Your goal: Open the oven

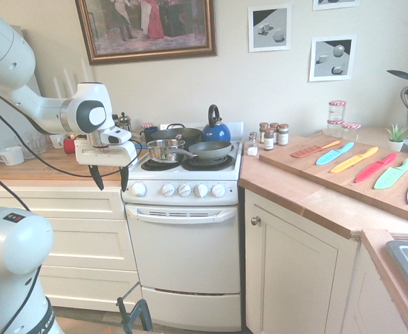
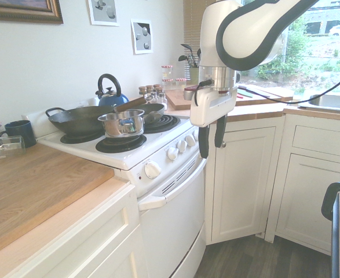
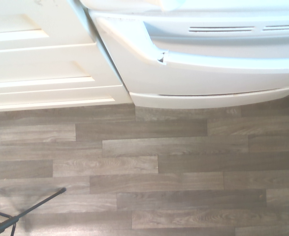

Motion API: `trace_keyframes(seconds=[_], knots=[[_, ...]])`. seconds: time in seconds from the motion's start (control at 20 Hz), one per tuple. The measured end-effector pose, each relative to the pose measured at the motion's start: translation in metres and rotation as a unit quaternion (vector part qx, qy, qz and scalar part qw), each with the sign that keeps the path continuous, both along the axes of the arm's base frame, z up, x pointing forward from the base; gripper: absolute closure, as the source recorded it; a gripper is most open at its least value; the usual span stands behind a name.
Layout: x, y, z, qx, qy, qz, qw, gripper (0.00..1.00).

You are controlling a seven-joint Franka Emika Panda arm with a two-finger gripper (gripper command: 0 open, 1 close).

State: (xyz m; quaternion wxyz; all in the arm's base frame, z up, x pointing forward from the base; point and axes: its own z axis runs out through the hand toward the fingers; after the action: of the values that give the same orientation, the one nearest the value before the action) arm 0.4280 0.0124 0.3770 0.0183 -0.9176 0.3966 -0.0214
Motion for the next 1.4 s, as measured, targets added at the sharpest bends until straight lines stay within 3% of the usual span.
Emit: trace_keyframes(seconds=[0.25,0.5,0.8,1.1,1.4], knots=[[-0.005,0.002,-0.014,0.009,0.018,-0.013,1.000,0.00],[0.002,-0.015,-0.065,-0.002,0.034,-0.034,0.999,0.00],[0.026,-0.053,-0.131,-0.013,-0.003,-0.054,0.998,0.00],[0.051,-0.066,-0.139,-0.032,-0.043,-0.039,0.998,0.00],[0.088,-0.065,-0.156,-0.040,-0.060,-0.020,0.997,0.00]])
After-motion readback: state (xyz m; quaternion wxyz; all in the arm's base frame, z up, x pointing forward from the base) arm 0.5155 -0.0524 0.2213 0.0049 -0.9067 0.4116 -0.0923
